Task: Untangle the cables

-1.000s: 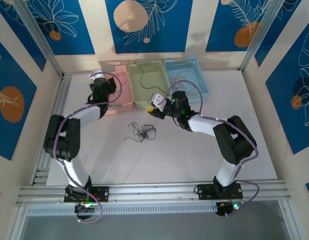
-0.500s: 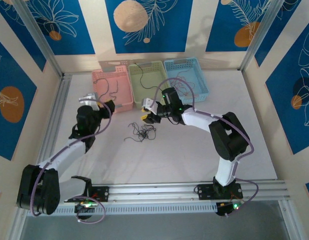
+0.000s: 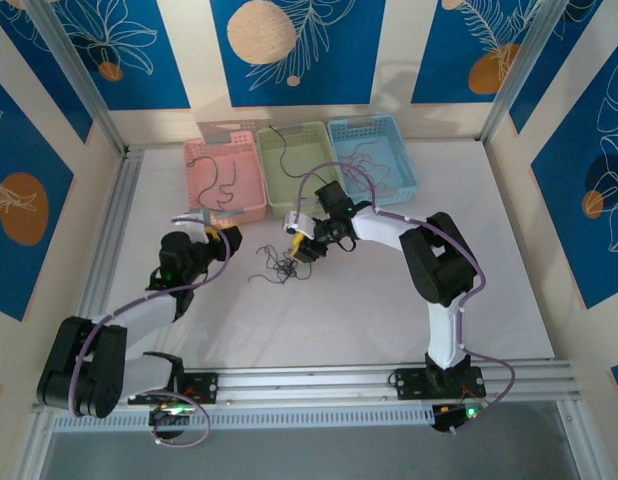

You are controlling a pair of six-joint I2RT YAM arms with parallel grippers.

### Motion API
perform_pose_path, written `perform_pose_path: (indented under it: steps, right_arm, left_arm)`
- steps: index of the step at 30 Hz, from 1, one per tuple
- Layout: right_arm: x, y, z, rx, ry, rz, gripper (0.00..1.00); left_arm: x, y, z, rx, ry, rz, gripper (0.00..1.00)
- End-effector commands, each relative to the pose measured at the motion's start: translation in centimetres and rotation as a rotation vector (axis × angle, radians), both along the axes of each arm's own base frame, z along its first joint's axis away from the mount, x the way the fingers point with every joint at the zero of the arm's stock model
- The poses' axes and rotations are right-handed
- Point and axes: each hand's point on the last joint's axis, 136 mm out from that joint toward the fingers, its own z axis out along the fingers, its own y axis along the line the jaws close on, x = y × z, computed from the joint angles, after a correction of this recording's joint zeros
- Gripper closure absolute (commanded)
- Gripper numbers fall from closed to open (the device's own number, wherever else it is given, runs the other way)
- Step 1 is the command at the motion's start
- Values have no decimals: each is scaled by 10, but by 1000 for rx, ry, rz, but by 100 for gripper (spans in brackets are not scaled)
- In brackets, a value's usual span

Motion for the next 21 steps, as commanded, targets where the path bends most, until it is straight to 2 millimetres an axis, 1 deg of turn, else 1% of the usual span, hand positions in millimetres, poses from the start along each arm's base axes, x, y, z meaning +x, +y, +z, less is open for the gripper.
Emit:
perform_pose_path:
  steps: [1, 3, 5, 8, 11, 14, 15, 17, 19, 21]
  right_arm:
    - [2, 4, -4, -32, 3, 13, 59]
    - [2, 6, -8, -43, 4, 16, 59]
    - [6, 7, -13, -58, 1, 0, 59]
    - [13, 8, -18, -77, -10, -21, 62]
    - [16, 8, -20, -77, -29, -25, 66]
    - [15, 8, -22, -82, -24, -19, 76]
    - [15, 9, -21, -82, -25, -18, 85]
    - [16, 9, -18, -82, -41, -13, 100]
    - [21, 9, -11, -69, -88, -26, 100]
    - [30, 8, 3, -34, -181, -54, 100]
  left_arm:
    - [-1, -6, 10, -24, -49, -26, 39]
    - [-2, -4, 7, -21, -37, -15, 39]
    - [0, -3, 5, -15, -29, -6, 39]
    - [0, -5, 3, -5, -16, -15, 40]
    - [-1, -7, 4, -1, -21, -19, 41]
    - [-1, -8, 3, 3, -19, -20, 41]
    - [-1, -8, 3, 2, -18, -22, 41]
    - [-2, -10, 4, 2, -22, -29, 42]
    - [-4, -13, 5, 0, -26, -48, 44]
    - [-8, -27, 9, -3, -44, -113, 46]
